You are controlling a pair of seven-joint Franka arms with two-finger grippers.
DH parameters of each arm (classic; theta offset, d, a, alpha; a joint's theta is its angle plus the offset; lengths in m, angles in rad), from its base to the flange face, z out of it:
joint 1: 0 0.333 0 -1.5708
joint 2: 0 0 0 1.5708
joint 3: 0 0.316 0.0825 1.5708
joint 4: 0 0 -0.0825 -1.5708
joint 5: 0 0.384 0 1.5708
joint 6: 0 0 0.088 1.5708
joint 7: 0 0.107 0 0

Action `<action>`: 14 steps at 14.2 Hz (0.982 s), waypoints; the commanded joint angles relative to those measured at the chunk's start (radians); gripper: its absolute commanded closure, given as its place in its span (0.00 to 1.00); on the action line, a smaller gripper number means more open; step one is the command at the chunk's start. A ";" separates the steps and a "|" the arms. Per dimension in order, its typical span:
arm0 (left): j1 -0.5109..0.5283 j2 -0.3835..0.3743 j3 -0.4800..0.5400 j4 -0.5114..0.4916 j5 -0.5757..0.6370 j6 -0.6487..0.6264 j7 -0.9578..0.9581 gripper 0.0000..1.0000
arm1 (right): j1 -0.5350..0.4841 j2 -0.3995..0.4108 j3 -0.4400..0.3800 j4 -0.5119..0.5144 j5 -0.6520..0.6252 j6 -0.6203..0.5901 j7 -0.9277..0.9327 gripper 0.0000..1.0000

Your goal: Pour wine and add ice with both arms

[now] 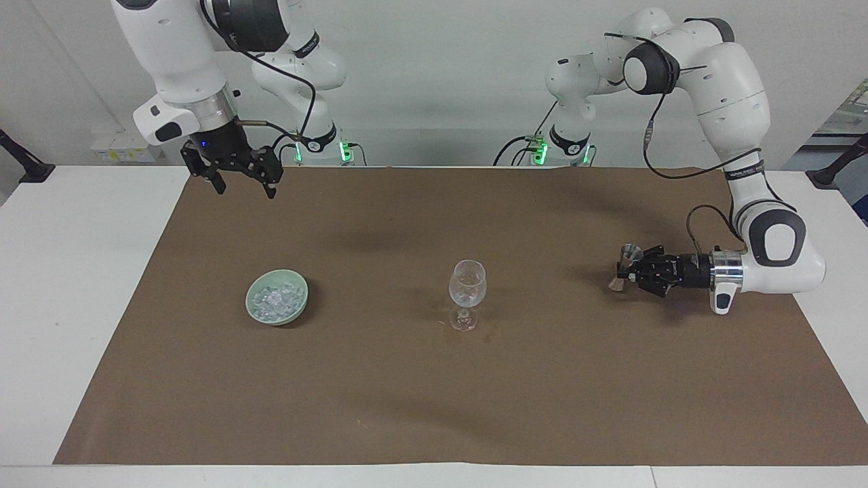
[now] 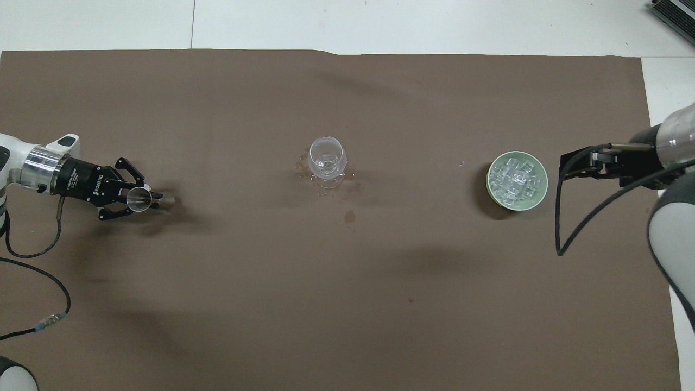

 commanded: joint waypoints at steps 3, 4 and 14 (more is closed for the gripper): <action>0.004 0.009 0.007 -0.004 -0.018 0.011 0.030 1.00 | -0.006 0.065 -0.001 -0.094 0.009 0.189 -0.067 0.00; 0.004 0.012 0.007 -0.004 -0.017 0.013 0.028 1.00 | -0.008 0.071 -0.001 -0.129 0.007 0.237 -0.073 0.00; 0.002 0.038 0.007 -0.003 -0.017 0.031 0.057 1.00 | -0.019 0.144 -0.001 -0.274 -0.004 0.493 -0.070 0.00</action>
